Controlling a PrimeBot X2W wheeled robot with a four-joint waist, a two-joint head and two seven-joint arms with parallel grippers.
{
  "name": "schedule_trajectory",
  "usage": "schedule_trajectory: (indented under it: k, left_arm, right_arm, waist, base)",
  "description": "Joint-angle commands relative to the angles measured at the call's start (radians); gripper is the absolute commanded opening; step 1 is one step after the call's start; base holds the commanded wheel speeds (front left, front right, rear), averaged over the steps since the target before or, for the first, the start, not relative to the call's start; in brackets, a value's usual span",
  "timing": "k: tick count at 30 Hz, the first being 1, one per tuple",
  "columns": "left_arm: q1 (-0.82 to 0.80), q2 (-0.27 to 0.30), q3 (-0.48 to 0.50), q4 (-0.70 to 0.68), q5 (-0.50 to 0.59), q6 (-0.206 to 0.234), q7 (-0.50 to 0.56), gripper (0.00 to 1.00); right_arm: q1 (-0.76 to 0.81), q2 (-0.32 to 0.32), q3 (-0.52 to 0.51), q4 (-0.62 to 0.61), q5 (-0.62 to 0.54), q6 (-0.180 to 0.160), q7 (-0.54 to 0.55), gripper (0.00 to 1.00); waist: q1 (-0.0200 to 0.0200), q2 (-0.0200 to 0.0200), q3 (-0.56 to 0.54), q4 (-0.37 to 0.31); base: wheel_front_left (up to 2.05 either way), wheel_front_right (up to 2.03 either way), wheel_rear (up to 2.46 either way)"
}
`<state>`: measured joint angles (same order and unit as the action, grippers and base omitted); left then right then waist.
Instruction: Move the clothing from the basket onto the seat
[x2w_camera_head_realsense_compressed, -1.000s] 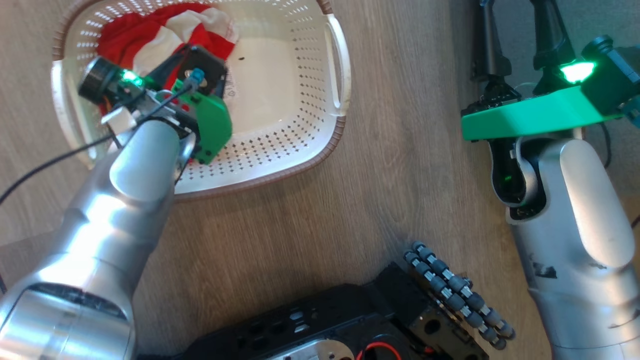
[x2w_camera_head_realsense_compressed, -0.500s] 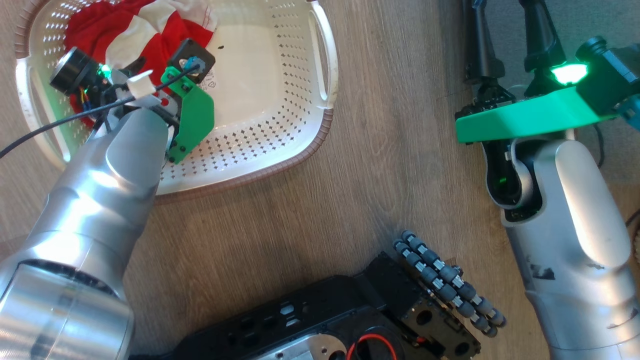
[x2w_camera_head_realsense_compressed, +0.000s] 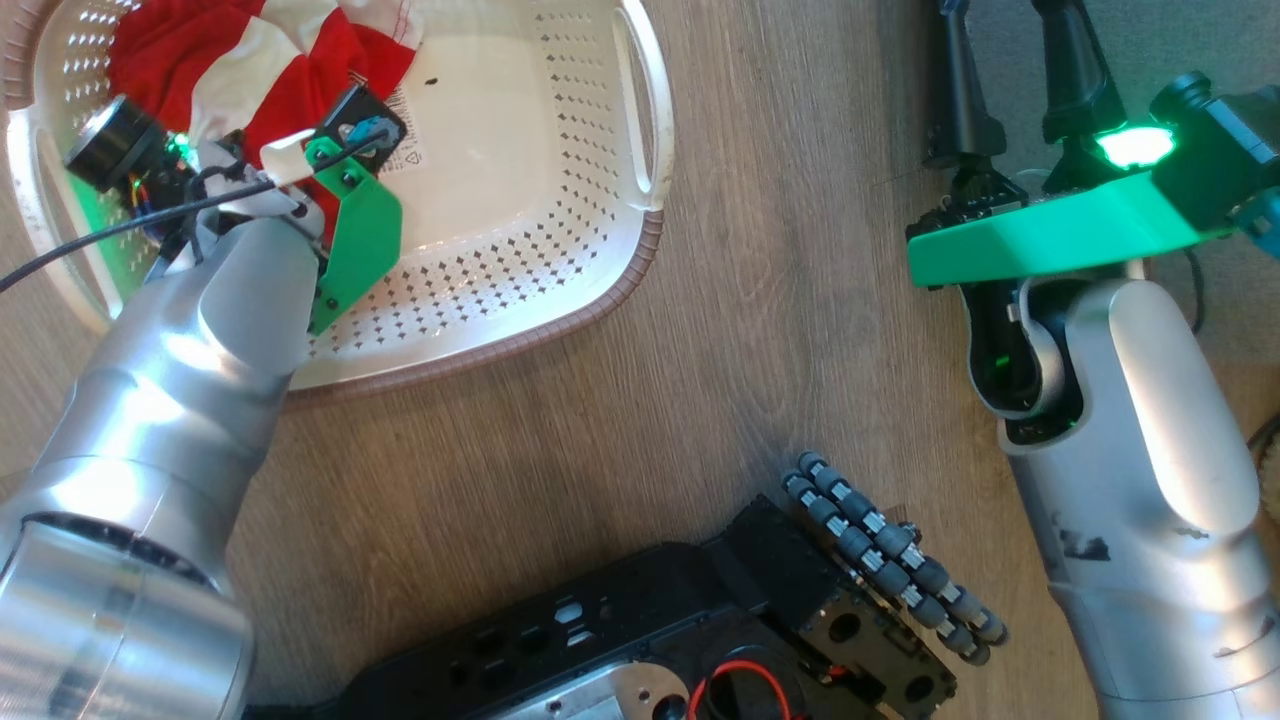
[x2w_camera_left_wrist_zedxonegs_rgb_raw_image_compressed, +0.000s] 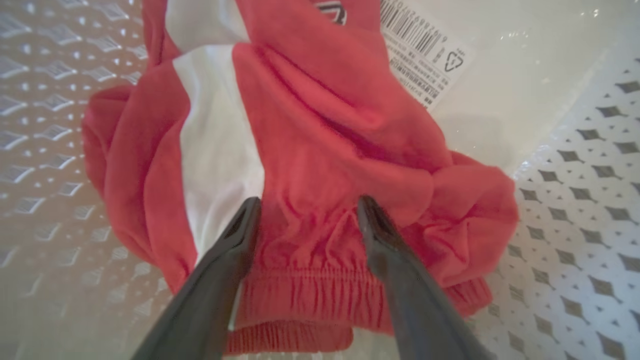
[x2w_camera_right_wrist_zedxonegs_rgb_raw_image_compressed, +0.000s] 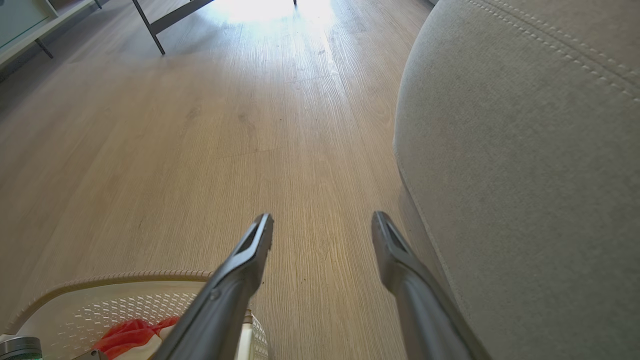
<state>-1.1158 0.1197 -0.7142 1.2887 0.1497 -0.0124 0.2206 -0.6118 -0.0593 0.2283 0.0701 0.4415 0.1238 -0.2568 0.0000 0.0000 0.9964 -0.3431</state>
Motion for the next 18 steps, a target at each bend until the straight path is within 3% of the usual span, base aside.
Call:
schedule_trajectory:
  k: [1, 9, 10, 11, 12, 18]
  left_arm:
    - [0.007, 0.018, 0.000, -0.008, 0.011, 0.009, 0.010, 1.00]
    - [0.006, 0.015, -0.013, -0.005, 0.003, 0.016, 0.012, 1.00]
    - [0.007, 0.016, -0.015, -0.005, 0.002, 0.018, 0.008, 0.79]
    - [0.007, 0.017, -0.017, -0.005, 0.001, 0.020, 0.003, 0.46]
    - [0.007, 0.018, -0.019, -0.004, 0.000, 0.021, -0.001, 0.04]
    - [0.010, 0.025, -0.009, -0.003, -0.031, 0.000, -0.026, 0.00]
  right_arm:
    - [0.027, 0.009, 0.009, -0.031, 0.005, 0.007, -0.005, 1.00]
    - [0.031, 0.009, 0.005, -0.032, 0.005, 0.007, -0.005, 1.00]
    - [0.030, 0.009, 0.006, -0.032, 0.006, 0.007, -0.005, 1.00]
    - [0.027, 0.009, 0.007, -0.031, 0.007, 0.007, -0.005, 1.00]
    - [0.025, 0.009, 0.008, -0.030, 0.008, 0.007, -0.005, 1.00]
    - [0.010, 0.009, 0.005, -0.022, 0.007, 0.007, -0.005, 1.00]
  waist:
    - [0.0000, 0.0000, 0.001, 0.001]
    - [0.0000, 0.0000, 0.006, 0.004]
    - [0.0000, 0.0000, 0.006, 0.004]
    - [0.0000, 0.0000, 0.006, 0.003]
    - [0.0000, 0.0000, 0.006, 0.003]
    - [0.0000, 0.0000, -0.006, 0.006]
  base:
    - [0.00, 0.00, 0.00]
    - [0.00, 0.00, 0.00]
    - [0.00, 0.00, 0.00]
    - [0.00, 0.00, 0.00]
    - [0.00, 0.00, 0.00]
    - [0.00, 0.00, 0.00]
